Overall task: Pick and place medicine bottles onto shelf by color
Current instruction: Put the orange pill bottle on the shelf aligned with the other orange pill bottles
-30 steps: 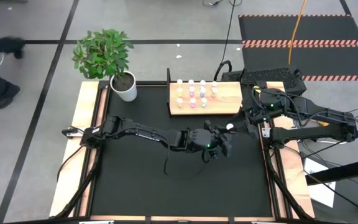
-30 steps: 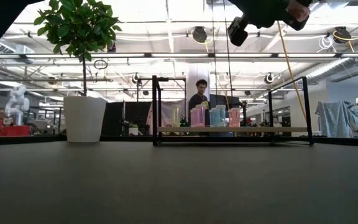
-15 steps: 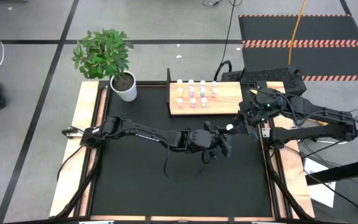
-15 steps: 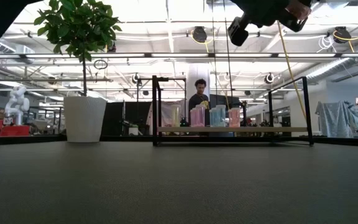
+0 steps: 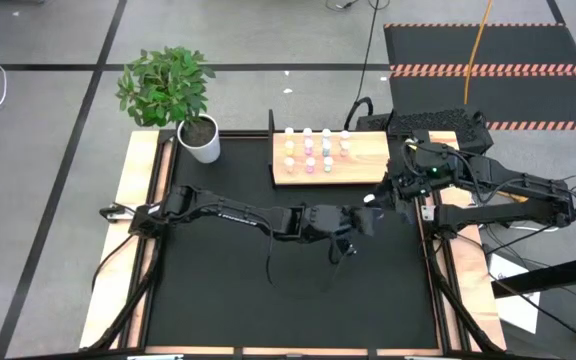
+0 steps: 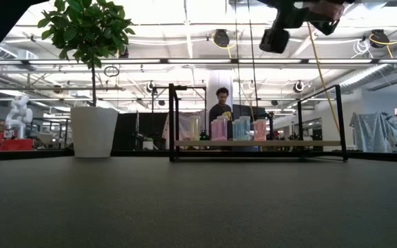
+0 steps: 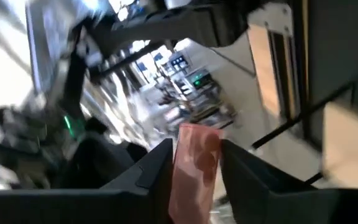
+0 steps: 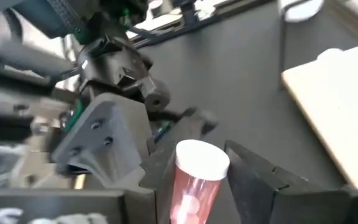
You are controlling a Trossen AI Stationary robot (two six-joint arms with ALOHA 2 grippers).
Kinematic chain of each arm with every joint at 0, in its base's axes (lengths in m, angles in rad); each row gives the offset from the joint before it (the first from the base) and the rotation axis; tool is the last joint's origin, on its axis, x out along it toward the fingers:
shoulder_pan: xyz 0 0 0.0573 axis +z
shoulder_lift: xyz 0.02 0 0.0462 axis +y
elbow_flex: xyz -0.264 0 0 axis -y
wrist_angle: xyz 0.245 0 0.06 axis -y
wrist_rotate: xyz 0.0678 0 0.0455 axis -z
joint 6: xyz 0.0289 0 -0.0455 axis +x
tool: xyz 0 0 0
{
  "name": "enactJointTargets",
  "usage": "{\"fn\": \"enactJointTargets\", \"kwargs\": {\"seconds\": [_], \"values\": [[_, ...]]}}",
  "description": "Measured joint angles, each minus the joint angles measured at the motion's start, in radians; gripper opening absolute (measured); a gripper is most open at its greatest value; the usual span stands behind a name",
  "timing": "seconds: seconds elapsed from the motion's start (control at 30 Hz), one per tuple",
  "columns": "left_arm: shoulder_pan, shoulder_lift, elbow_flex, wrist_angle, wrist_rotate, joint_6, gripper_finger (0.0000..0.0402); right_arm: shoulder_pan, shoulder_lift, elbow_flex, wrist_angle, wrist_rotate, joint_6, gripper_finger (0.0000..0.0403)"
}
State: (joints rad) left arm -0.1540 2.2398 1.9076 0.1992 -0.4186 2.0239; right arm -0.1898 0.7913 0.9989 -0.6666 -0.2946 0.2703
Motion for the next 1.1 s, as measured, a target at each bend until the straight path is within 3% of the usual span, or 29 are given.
{"fn": "enactJointTargets", "kwargs": {"seconds": [0.2, 0.4, 0.53, 0.63, 0.73, 0.8, 0.93, 1.1], "values": [[-0.008, 0.0, 0.0, 0.005, -0.001, -0.367, 0.0188, -0.003, -0.038, 0.0, 0.046, 0.15, -0.075, 0.0124], [-0.011, 0.0, 0.0, 0.004, -0.12, -0.693, 0.0271, -0.03, -0.057, 0.0, 0.173, 0.155, -0.127, 0.0125], [-0.013, -0.004, 0.0, -0.172, -0.235, -1.299, 0.0311, -0.039, -0.059, 0.0, 0.226, 0.272, -0.218, 0.0125], [-0.019, -0.028, -0.002, -0.427, -0.242, -1.783, 0.0327, -0.04, -0.06, -0.025, 0.269, 0.407, -0.286, 0.0125], [-0.029, -0.07, -0.002, -0.683, -0.248, -2.135, 0.0329, -0.04, -0.067, -0.12, 0.415, 0.473, -0.317, 0.0125], [-0.036, -0.088, 0.001, -0.816, -0.252, -2.244, 0.0322, -0.04, -0.069, -0.215, 0.569, 0.477, -0.352, 0.0125], [-0.046, -0.144, -0.002, -1.059, -0.269, -2.296, 0.0297, -0.045, -0.054, -0.446, 0.948, 0.485, -0.428, 0.0125], [-0.015, -0.247, -0.002, -1.397, -0.318, -2.39, 0.0258, -0.071, -0.016, -0.684, 1.308, 0.603, -0.406, 0.0125]]}}
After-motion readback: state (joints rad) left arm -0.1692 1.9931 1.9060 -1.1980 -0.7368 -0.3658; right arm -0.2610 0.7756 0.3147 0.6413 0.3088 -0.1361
